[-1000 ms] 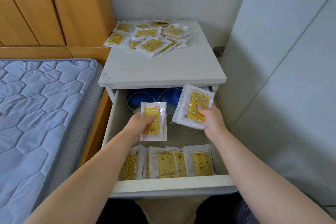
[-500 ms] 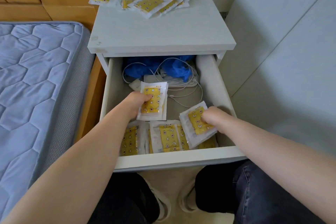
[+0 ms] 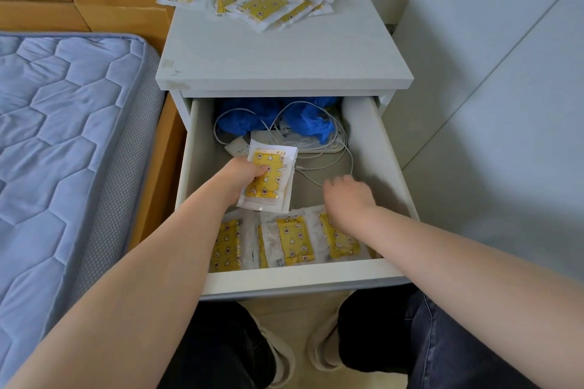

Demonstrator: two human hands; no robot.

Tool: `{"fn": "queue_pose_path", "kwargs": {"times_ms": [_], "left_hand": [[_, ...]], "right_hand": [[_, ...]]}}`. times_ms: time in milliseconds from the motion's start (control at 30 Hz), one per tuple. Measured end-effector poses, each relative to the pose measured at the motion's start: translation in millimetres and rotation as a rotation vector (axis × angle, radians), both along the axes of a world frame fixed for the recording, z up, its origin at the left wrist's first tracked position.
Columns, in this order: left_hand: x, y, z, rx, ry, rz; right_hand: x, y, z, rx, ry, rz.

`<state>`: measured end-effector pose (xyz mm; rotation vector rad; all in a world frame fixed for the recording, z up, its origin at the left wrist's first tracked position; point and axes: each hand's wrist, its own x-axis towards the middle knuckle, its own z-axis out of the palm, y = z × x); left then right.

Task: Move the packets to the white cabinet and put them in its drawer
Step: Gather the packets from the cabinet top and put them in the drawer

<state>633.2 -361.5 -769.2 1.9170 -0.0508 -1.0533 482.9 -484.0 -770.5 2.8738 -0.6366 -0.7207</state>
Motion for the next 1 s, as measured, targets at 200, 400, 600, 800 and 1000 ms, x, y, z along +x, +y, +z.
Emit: {"fn": "queue_pose_path", "kwargs": {"times_ms": [200,400,600,800,1000], "left_hand": [[-1,0,-2,0.041,-0.041,-0.044],[-4,0,-3,0.082,-0.073,-0.128],[-7,1,-1,0.095,-0.105,-0.248],[-13,-3,1,0.043,-0.206,-0.411],[-21,-6,6,-0.064,-0.290,-0.527]], "right_hand": [[-1,0,-20,0.258,0.197,0.077],[-8,-20,-20,0.157,0.381,0.014],[-10,-27,-16,0.224,0.384,-0.079],[4,-32,18,0.987,-0.522,-0.515],[16,-29,13,1.095,-0.587,-0.470]]}}
